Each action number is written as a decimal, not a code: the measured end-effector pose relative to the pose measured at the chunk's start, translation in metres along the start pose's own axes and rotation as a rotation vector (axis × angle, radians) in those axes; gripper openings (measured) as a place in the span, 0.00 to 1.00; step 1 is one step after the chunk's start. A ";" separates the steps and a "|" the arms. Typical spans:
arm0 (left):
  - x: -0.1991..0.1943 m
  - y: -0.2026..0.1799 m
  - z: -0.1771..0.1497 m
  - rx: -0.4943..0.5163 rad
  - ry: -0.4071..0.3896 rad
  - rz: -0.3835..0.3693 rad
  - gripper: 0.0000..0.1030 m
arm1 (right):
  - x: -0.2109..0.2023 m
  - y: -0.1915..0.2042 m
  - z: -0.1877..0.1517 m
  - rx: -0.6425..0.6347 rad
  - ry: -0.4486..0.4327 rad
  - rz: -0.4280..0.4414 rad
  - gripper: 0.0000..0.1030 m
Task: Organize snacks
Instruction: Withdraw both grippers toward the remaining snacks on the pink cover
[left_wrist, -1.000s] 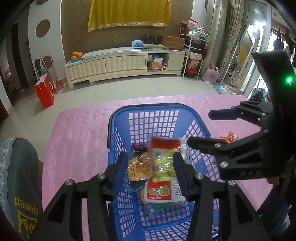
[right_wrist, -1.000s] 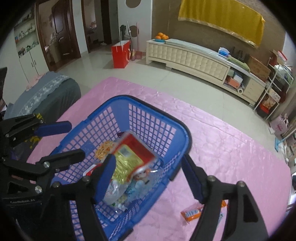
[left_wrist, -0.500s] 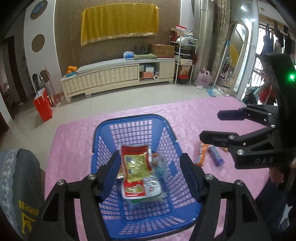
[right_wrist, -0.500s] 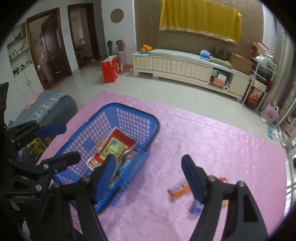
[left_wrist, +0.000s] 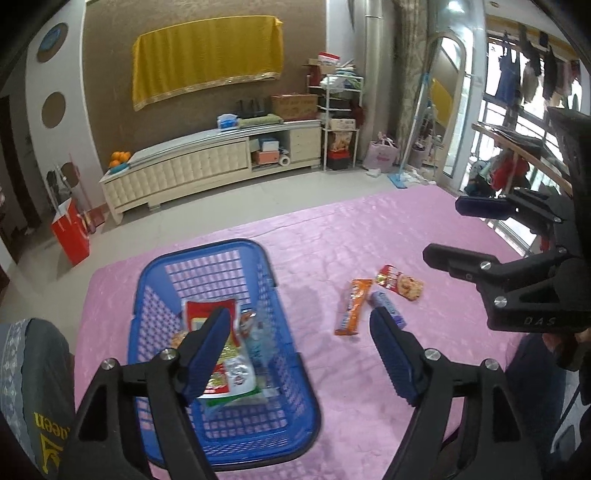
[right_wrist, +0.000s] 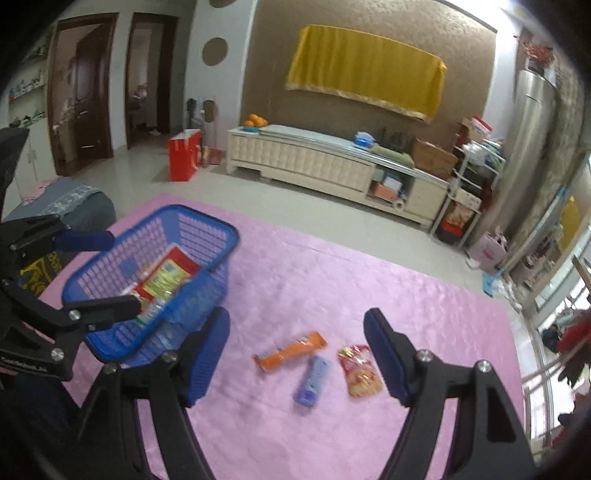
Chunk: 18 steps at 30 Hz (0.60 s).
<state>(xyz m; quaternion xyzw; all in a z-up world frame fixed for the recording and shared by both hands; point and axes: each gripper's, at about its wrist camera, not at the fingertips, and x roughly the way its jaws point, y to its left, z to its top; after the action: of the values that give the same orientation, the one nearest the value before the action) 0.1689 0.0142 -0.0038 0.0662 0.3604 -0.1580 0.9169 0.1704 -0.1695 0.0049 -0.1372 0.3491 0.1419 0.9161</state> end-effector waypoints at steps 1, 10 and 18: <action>0.003 -0.005 0.000 0.005 0.003 -0.006 0.74 | 0.000 -0.004 -0.002 0.006 0.002 -0.010 0.80; 0.036 -0.040 0.002 0.004 0.036 -0.044 0.75 | 0.007 -0.046 -0.028 0.044 0.050 -0.019 0.95; 0.072 -0.071 0.000 0.035 0.090 -0.049 0.75 | 0.032 -0.068 -0.053 -0.004 0.109 -0.032 1.00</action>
<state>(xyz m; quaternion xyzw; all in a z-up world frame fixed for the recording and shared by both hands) 0.1943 -0.0701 -0.0534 0.0806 0.4000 -0.1835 0.8943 0.1852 -0.2454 -0.0448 -0.1520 0.3962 0.1203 0.8975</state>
